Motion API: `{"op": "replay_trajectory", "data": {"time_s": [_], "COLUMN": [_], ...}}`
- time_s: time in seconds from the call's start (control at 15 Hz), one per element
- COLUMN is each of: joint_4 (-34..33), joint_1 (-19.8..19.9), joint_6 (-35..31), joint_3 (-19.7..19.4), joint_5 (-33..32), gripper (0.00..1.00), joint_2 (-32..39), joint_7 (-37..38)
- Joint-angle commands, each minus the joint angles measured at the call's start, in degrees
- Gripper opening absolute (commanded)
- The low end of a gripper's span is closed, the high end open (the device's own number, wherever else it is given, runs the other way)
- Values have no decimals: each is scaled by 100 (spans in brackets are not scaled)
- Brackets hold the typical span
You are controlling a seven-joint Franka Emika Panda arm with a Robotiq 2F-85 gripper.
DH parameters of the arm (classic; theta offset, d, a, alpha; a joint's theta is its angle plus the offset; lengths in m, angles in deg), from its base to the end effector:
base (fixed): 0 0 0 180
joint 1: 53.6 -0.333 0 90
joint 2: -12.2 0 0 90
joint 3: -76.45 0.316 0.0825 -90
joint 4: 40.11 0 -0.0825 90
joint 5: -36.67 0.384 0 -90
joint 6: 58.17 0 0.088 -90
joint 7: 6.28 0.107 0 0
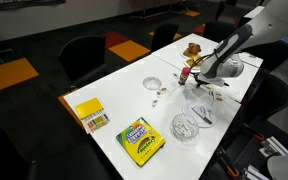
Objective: Pick up one object from the table and put it in the bowl
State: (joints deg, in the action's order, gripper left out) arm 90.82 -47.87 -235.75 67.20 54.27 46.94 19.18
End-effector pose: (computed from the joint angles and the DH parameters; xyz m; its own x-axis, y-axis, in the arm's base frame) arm 0.5038 -0.1664 0.1130 0.5425 -0.8134 0.2100 -0.8181 -0.5683 -0.0878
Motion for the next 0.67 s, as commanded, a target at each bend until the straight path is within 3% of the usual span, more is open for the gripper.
{"op": "replay_trajectory", "data": {"time_s": [0.0, 0.47, 0.6], "joint_4": [162, 750, 825], "joint_1": [34, -875, -928], "joint_6": [49, 424, 603], "joint_3": [216, 81, 252], "joint_5": [64, -414, -568], "gripper": [1, 1, 1], "joint_2": [-108, -1029, -1281], "joint_7": [-250, -619, -757]}}
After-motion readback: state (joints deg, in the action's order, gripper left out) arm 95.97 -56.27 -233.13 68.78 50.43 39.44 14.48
